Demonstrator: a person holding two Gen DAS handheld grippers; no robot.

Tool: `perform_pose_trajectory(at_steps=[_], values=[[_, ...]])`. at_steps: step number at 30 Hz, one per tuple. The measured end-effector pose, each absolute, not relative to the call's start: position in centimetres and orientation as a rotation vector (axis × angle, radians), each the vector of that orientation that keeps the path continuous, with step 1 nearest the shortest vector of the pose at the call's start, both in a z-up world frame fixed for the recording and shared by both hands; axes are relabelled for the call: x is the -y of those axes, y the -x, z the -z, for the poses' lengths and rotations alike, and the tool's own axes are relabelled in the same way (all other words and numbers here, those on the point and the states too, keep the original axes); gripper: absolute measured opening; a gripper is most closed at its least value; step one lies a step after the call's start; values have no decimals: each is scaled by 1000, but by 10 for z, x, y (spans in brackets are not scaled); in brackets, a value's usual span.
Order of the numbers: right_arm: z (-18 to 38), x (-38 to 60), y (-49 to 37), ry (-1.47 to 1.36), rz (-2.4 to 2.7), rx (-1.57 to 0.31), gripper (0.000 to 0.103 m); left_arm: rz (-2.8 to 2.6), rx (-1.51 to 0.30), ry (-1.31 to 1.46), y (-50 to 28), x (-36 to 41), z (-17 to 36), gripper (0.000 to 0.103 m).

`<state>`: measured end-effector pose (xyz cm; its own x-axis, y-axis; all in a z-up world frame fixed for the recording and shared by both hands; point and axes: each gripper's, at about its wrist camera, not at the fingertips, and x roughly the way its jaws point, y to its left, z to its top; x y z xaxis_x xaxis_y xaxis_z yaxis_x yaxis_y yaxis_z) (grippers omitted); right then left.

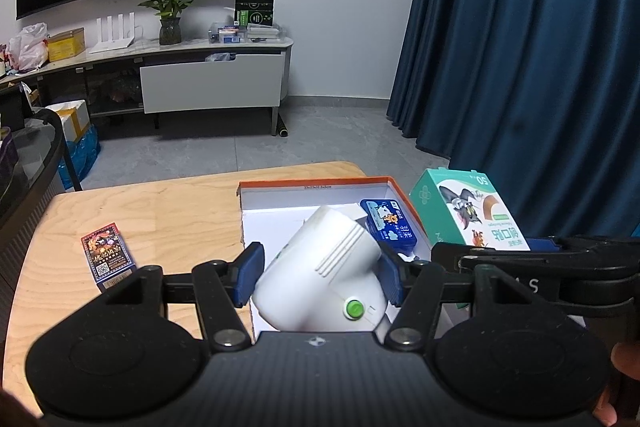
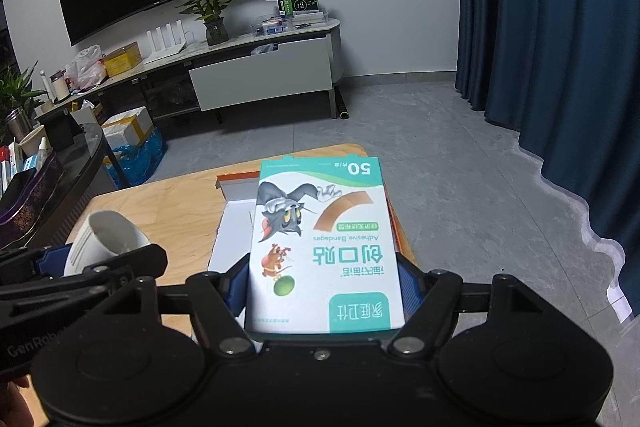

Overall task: Organize rigid objects
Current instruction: 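Lift the diffuser and bandage box and carry them over the orange-rimmed box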

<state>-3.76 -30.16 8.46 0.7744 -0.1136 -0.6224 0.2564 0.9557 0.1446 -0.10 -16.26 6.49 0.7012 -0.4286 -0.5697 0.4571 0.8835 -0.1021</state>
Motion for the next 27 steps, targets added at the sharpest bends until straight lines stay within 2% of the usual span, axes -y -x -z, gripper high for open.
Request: perform_pose_trajectory(at_steps=[27], values=[[-82, 297, 37, -218, 192, -659, 84, 489, -622, -53, 4, 163, -64, 61]])
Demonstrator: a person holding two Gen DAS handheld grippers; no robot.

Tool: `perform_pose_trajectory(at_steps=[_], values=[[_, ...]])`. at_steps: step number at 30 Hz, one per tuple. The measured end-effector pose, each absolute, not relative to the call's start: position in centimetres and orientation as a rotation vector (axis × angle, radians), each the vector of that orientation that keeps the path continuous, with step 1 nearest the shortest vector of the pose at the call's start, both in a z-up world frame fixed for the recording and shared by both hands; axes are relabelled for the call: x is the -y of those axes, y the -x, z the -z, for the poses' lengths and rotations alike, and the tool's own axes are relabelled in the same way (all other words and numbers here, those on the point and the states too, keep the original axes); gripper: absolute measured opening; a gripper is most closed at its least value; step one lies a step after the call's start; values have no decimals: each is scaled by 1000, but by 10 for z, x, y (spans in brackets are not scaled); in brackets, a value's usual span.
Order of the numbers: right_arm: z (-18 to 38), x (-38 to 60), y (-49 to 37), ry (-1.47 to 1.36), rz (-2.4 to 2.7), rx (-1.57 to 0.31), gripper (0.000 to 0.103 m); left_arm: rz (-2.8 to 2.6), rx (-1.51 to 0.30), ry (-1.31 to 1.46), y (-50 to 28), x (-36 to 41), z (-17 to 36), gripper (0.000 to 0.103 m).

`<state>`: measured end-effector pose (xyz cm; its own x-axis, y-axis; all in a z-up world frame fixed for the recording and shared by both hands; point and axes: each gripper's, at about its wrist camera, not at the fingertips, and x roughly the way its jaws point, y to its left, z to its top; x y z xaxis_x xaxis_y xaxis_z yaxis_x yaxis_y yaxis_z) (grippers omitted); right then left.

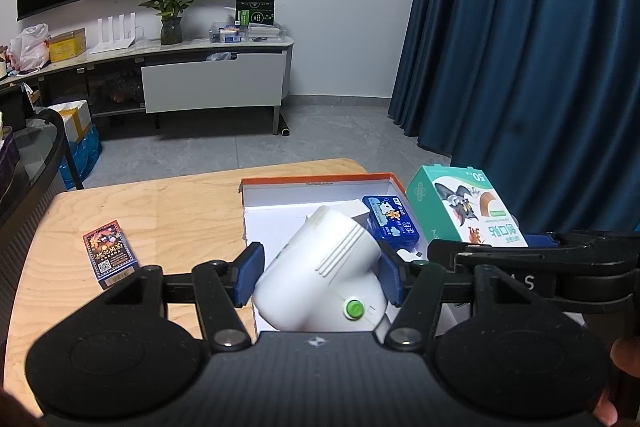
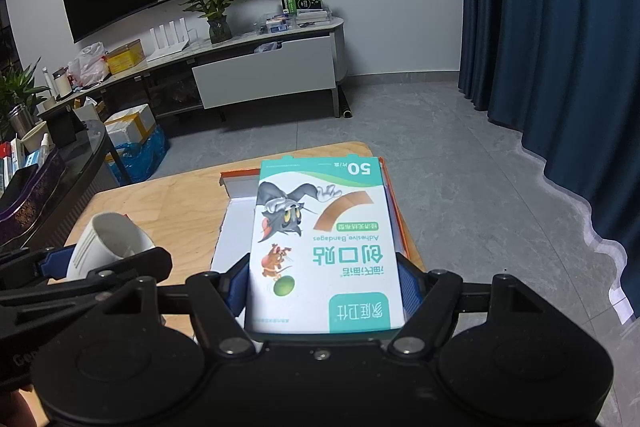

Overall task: Organize rigid objects
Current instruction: 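Lift the diffuser and bandage box and carry them over the orange-rimmed box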

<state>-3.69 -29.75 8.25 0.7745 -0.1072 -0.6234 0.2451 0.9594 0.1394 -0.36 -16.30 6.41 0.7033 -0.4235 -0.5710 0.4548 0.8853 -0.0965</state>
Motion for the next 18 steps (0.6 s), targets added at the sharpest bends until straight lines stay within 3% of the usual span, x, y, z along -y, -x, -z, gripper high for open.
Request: perform_pose_trajectory(at_steps=[18], values=[[-82, 298, 37, -221, 191, -659, 84, 488, -627, -54, 5, 161, -62, 61]])
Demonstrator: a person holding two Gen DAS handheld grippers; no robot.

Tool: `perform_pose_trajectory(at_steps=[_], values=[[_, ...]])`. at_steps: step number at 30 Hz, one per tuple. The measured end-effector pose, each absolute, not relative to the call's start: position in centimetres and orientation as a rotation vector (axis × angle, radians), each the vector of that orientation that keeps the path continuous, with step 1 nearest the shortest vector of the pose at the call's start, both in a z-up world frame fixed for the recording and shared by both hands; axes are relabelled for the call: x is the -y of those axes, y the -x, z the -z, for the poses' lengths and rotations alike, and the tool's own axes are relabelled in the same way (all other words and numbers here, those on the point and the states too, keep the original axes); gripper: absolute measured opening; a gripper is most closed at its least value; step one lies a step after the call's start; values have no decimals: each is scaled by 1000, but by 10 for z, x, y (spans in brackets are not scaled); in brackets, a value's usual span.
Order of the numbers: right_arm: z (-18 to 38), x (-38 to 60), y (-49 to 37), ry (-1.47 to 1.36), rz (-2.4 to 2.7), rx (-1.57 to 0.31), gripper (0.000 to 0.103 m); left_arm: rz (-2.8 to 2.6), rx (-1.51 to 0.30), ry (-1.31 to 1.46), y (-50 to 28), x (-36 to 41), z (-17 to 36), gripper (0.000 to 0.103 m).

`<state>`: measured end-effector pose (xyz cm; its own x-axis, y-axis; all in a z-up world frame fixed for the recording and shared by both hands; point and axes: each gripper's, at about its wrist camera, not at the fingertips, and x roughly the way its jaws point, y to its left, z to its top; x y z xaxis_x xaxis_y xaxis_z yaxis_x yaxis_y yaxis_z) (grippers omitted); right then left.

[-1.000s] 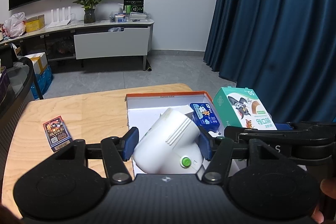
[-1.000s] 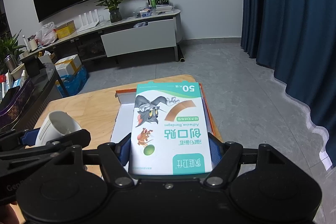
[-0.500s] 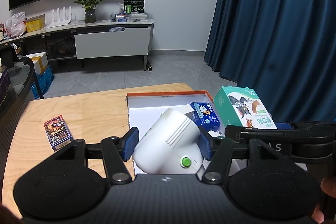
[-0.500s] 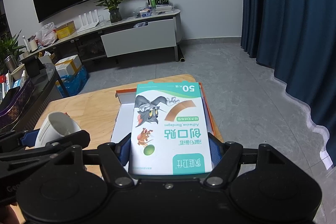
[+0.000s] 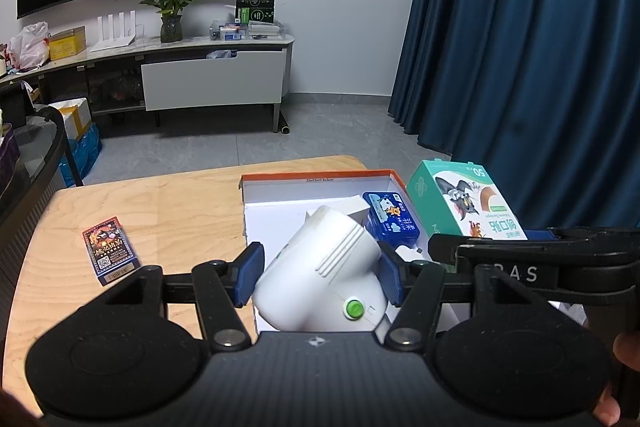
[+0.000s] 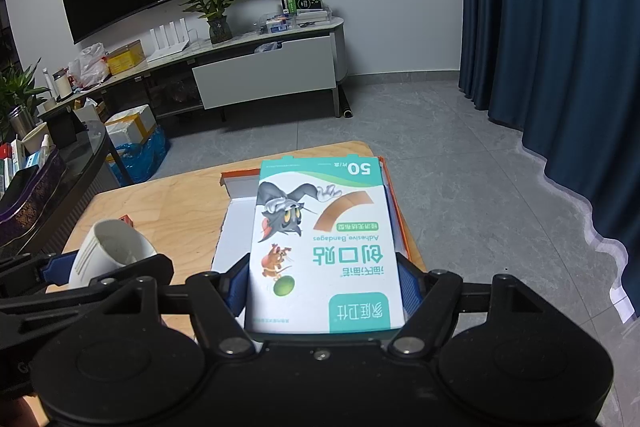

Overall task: Organize rigid objects
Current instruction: 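Lift the diffuser and bandage box and carry them over the orange-rimmed box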

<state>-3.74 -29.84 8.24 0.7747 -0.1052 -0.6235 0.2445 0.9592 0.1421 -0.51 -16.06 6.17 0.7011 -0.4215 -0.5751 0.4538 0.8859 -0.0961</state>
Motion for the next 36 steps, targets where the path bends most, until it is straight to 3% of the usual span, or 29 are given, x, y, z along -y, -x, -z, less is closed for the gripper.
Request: perform_pose_trajectory(at_steps=[36], values=[[-78, 298, 37, -221, 192, -662, 84, 487, -629, -57, 5, 161, -61, 61]])
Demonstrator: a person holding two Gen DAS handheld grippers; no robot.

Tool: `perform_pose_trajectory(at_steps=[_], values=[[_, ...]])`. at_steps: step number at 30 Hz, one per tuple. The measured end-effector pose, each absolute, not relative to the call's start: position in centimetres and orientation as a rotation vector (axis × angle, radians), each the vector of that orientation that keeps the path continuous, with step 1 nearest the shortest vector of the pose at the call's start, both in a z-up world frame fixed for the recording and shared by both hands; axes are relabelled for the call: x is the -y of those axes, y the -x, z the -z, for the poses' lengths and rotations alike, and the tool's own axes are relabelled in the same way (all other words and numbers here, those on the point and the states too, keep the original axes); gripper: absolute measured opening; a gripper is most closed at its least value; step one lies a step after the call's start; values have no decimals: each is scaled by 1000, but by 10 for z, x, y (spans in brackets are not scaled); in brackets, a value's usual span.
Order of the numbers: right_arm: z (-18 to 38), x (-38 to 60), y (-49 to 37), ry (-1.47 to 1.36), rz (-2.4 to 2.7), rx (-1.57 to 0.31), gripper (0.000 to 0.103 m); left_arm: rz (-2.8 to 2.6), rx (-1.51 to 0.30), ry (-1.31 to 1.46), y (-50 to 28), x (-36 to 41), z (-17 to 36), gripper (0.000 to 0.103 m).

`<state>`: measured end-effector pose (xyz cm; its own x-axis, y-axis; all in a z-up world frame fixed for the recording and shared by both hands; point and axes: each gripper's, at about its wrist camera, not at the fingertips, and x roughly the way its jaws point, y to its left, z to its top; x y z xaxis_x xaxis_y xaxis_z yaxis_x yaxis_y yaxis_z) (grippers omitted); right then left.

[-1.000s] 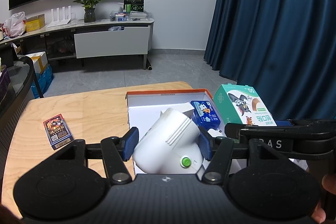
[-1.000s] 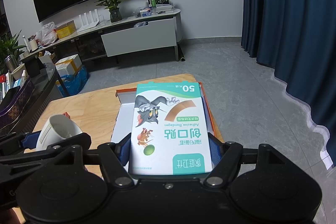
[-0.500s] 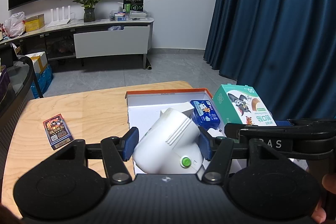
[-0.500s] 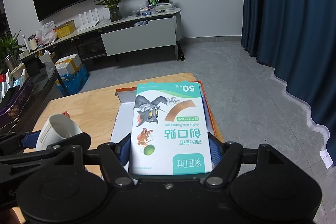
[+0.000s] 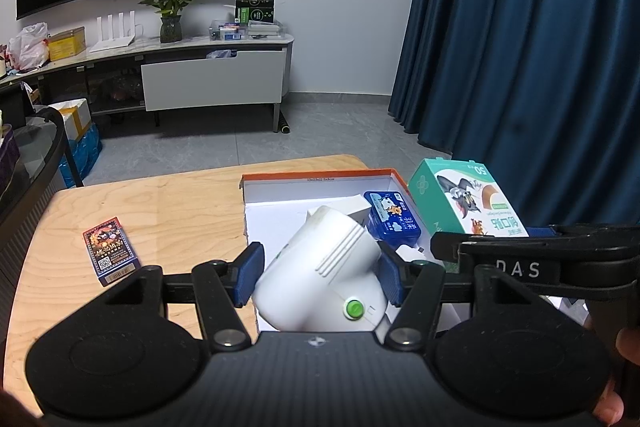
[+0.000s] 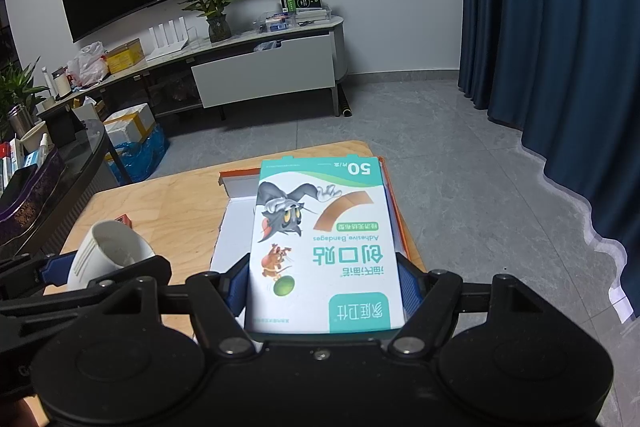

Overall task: Organize rigid objects
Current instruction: 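Hold the diffuser and bandage box above the box, lowering slowly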

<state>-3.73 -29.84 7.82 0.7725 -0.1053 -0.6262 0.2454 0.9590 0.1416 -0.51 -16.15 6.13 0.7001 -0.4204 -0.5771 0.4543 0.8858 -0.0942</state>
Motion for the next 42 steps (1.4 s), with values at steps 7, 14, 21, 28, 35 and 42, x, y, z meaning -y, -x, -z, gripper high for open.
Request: perform_pose_trajectory(at_steps=[7, 14, 21, 28, 35, 42], values=[[-78, 300, 37, -221, 193, -663, 84, 485, -631, -58, 5, 161, -61, 61], [-77, 299, 36, -221, 190, -666, 84, 486, -632, -58, 5, 162, -61, 61], [-74, 300, 35, -225, 192, -670, 84, 485, -636, -56, 4, 161, -61, 61], [-74, 300, 35, -223, 192, -670, 84, 486, -639, -55, 4, 161, -60, 61], [-74, 299, 34, -224, 191, -675, 84, 486, -641, -54, 4, 161, -58, 61], [-74, 299, 34, -224, 191, -676, 84, 485, -645, -51, 3, 161, -56, 61]])
